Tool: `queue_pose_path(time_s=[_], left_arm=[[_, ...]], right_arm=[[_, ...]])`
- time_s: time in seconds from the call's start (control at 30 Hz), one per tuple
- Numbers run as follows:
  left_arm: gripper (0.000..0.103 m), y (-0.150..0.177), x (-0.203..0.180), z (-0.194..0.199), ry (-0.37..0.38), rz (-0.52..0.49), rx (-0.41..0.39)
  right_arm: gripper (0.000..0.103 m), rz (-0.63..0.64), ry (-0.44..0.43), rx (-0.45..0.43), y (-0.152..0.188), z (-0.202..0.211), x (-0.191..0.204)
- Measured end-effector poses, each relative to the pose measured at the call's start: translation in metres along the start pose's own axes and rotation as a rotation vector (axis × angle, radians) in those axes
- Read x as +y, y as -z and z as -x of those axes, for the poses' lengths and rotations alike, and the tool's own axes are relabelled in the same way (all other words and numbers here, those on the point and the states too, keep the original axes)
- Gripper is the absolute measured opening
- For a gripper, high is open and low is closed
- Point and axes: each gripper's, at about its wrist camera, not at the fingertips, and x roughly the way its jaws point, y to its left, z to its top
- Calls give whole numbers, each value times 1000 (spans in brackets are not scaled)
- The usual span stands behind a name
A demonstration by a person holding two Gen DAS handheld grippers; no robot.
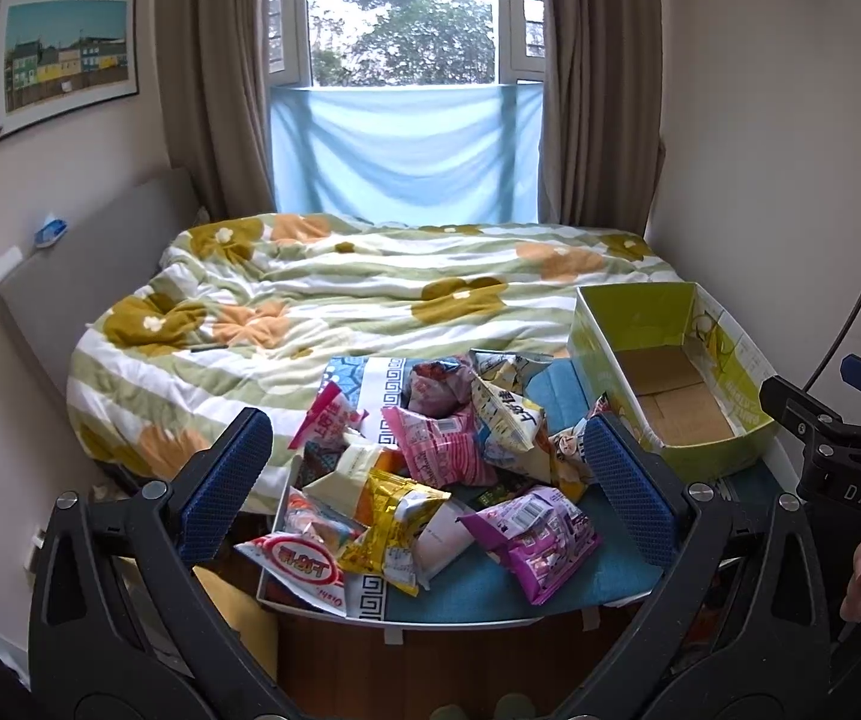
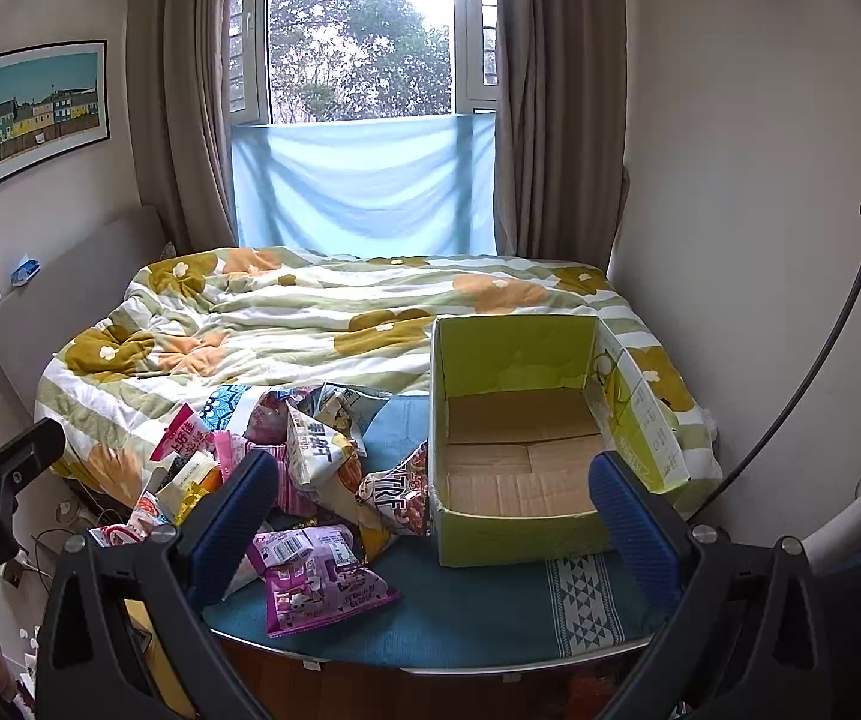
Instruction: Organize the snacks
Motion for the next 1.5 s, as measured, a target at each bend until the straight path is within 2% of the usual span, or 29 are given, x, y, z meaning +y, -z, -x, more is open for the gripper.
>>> queue_pose_path(time_s=[1.5], left_arm=[[102, -2, -2, -2, -8, 6, 5]], right_arm=[[103, -4, -6, 0, -1, -4, 0]])
